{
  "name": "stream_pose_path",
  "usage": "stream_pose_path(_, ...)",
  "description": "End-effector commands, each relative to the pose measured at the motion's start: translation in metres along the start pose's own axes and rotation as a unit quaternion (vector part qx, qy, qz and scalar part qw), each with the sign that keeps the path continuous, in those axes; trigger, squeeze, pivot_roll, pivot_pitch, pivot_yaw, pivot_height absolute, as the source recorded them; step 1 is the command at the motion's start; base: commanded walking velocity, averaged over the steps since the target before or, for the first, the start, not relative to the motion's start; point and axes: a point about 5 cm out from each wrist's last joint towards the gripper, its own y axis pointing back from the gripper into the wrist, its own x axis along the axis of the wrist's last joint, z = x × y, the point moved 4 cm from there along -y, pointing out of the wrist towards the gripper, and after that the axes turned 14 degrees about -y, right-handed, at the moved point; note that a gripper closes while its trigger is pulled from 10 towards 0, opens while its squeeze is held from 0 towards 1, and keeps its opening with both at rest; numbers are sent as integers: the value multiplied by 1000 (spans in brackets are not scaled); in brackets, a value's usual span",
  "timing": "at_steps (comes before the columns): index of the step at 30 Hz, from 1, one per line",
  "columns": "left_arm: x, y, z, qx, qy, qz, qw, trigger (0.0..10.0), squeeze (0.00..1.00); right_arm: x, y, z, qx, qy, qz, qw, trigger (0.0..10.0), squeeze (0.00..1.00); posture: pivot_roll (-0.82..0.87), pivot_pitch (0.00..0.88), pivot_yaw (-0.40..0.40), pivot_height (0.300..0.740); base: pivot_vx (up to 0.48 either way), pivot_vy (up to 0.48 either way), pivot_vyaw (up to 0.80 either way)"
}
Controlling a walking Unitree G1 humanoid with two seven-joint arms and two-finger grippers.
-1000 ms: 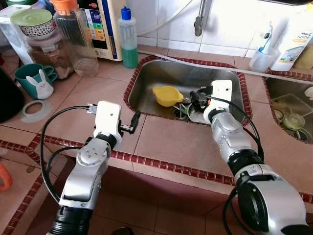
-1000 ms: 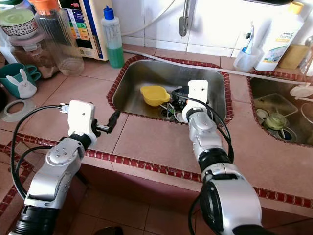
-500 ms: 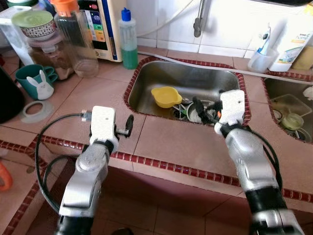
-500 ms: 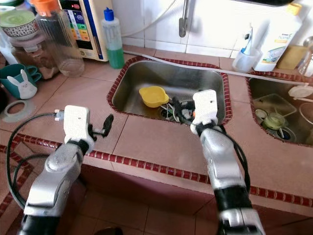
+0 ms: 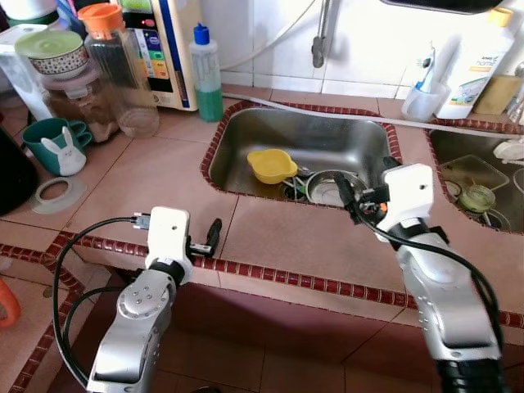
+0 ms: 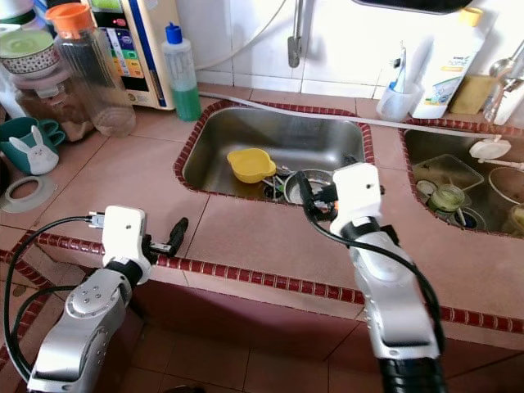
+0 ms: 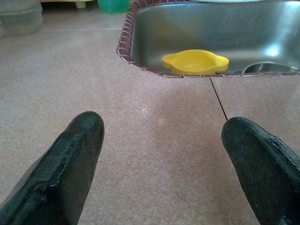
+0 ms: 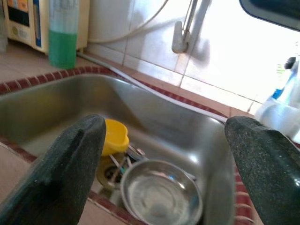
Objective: Kitchen organization
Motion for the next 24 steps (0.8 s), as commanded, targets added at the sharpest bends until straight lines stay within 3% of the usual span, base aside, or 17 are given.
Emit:
stream_pose_path(1, 4, 3, -5, 10, -10, 12, 1000, 10000, 0, 8, 3, 3, -4, -2, 7, 1000, 10000, 702, -31, 59, 54, 740, 0, 0, 0)
stream_pose_path(2, 5, 5, -7, 18, -22, 20, 999, 10000, 0, 9, 5, 6, -10, -4, 7, 1000, 10000, 608, -34, 61, 56, 740, 0, 0, 0)
stream_pose_path(3, 5, 5, -7, 18, -22, 20, 999, 10000, 0, 9, 5, 6, -10, -4, 7, 1000, 10000, 608, -34, 61, 56, 740, 0, 0, 0)
stream_pose_path(4, 3, 7, -8, 19, -15, 14, 1000, 10000, 0, 8, 6, 7, -17, -4, 4, 1000, 10000, 318, -38, 62, 57, 740, 0, 0, 0)
stream_pose_path(5, 1, 7, -7, 18, -10, 10, 1000, 10000, 0, 8, 7, 7, -19, -5, 4, 1000, 10000, 318, -38, 62, 57, 740, 0, 0, 0)
stream_pose_path(6, 0, 8, -10, 29, -10, 6, 999, 10000, 0, 7, 7, 6, -26, -8, 4, 1000, 10000, 0, -38, 64, 57, 740, 0, 0, 0)
stream_pose_path(10, 2, 11, -16, 54, -40, 14, 998, 10000, 0, 5, 8, -2, -34, -33, 5, 999, 10000, 0, -35, 66, 56, 740, 0, 0, 0)
stream_pose_path(14, 4, 15, -23, 80, -22, 21, 996, 10000, 0, 4, 9, -18, -20, -59, 6, 998, 10000, 0, -31, 73, 53, 740, 0, 0, 0)
stream_pose_path(16, 5, 18, -24, 82, -32, 28, 996, 10000, 0, 2, 12, -25, -12, -65, 2, 998, 10000, 0, -28, 75, 51, 740, 0, 0, 0)
stream_pose_path(24, 5, 18, -15, 58, -31, 32, 997, 10000, 0, -1, 12, -21, -5, -61, -9, 998, 10000, 0, -33, 76, 48, 740, 0, 0, 0)
